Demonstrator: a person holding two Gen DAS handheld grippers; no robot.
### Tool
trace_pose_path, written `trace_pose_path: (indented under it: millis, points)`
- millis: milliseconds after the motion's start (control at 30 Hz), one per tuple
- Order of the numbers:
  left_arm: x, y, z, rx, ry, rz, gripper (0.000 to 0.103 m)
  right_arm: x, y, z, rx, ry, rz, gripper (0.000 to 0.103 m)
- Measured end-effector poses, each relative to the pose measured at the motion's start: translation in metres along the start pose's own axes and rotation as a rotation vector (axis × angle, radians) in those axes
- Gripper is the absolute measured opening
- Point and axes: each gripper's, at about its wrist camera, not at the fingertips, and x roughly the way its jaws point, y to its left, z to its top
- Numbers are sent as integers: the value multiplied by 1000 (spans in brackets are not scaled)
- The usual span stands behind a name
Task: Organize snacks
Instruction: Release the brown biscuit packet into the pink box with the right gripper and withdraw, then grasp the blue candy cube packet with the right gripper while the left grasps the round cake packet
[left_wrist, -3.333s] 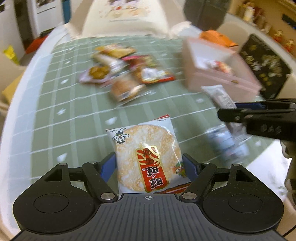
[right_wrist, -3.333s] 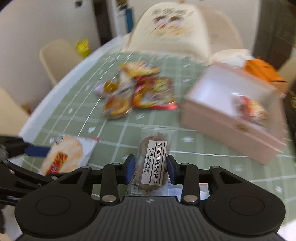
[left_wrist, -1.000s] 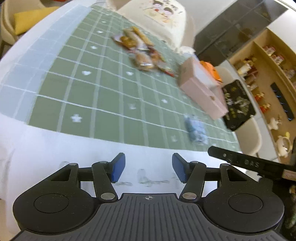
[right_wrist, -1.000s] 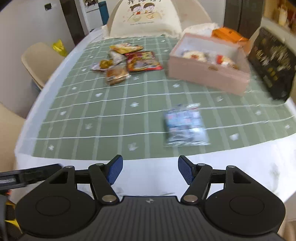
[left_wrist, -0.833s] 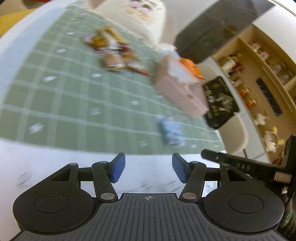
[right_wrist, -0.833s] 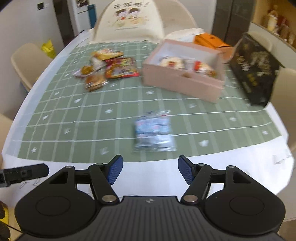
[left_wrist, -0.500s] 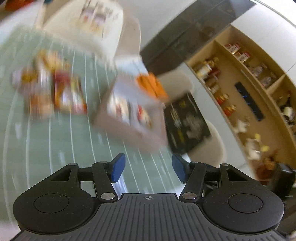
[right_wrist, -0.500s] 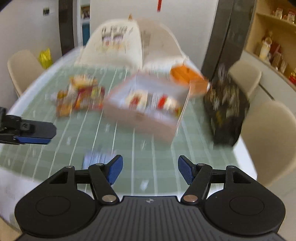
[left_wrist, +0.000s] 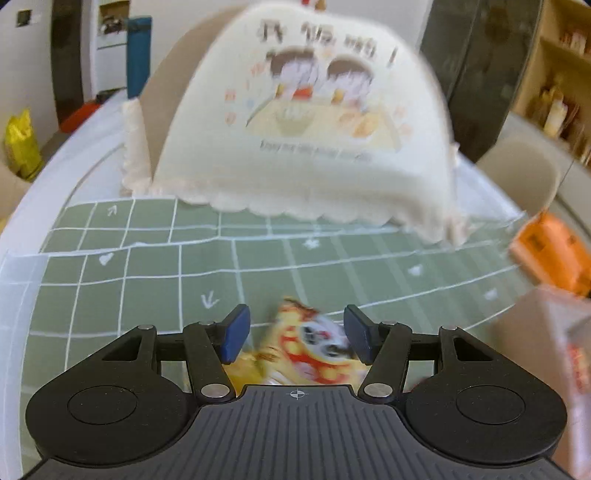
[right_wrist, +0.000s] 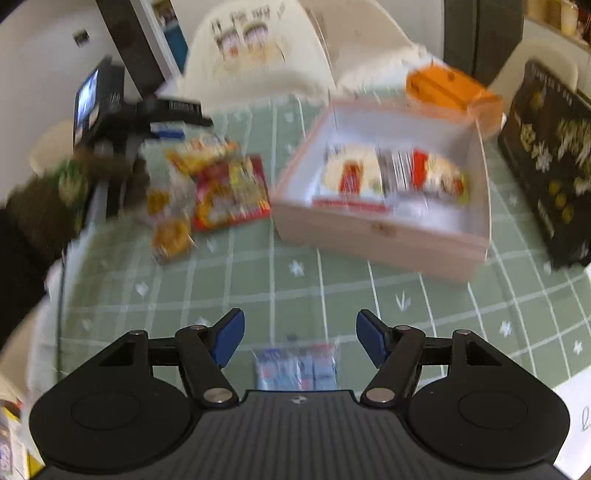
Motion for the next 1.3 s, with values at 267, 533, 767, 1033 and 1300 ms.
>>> trace_pose_path:
  millis: [267, 533, 767, 1033, 1300]
  points:
    - [-27, -9, -55, 125, 50, -199, 55, 23, -8, -14, 24, 50, -48, 68]
    - [-108, -25, -146, 156, 99, -328, 51, 47, 14, -29, -43, 99, -71, 71]
    - [-145, -18, -185, 26, 187, -430, 48, 46, 25, -46, -8, 104, -72, 64]
    - [-179, -17, -186, 0, 130, -295, 48, 42, 64, -62, 19, 87, -60, 62]
    - [-203, -3, -205, -51, 71, -228, 48, 44, 56, -54, -87, 80, -115, 62]
